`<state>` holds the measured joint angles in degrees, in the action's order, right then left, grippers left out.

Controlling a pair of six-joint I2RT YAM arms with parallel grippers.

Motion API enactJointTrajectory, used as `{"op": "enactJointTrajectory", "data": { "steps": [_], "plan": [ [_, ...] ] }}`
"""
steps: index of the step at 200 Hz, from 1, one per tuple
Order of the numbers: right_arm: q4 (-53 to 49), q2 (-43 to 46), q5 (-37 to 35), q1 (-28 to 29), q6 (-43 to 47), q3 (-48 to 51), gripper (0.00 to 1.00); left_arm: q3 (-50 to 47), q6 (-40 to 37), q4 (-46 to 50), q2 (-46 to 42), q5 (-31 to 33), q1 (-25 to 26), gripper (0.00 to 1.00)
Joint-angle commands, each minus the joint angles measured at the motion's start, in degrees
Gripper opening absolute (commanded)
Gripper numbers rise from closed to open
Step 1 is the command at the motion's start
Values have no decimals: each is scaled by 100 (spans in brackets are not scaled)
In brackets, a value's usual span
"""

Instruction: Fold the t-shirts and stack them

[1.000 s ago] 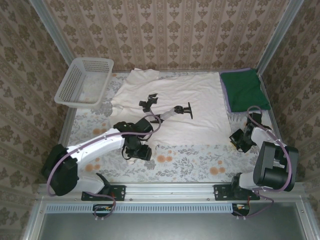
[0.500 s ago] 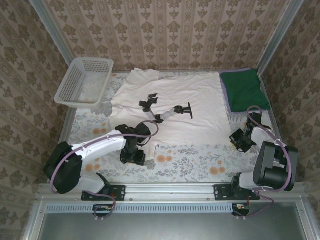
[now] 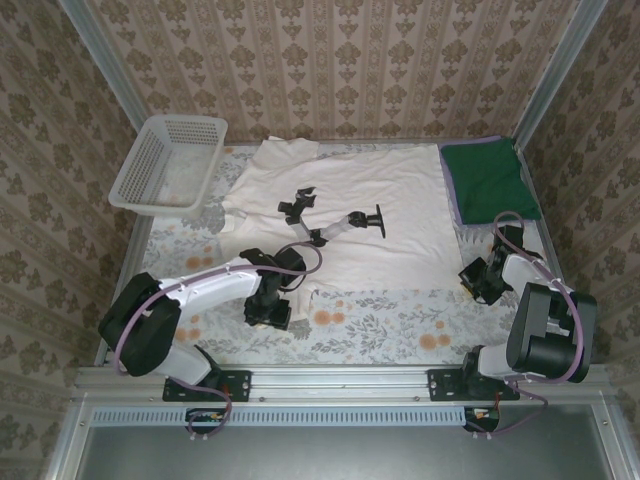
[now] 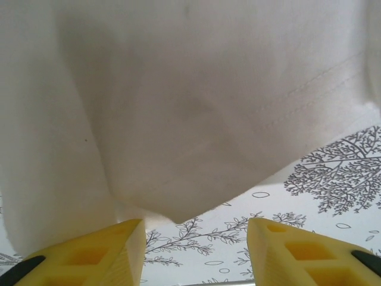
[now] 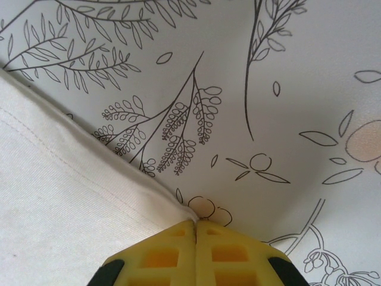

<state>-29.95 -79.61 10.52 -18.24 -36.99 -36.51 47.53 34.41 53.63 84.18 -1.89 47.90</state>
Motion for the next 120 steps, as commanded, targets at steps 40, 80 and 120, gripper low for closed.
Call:
{"op": "enactJointTrajectory", "data": {
  "steps": [40, 80, 120],
  "plan": [
    [517, -222, 179, 42, 103, 74, 0, -49, 164, 181, 220, 557, -9, 45],
    [521, -253, 183, 40, 96, 65, 0, -192, 199, 10, 334, 540, 6, 33],
    [516, -273, 173, 40, 96, 39, 0, -231, 256, 135, 332, 705, 50, 21]
  ]
}}
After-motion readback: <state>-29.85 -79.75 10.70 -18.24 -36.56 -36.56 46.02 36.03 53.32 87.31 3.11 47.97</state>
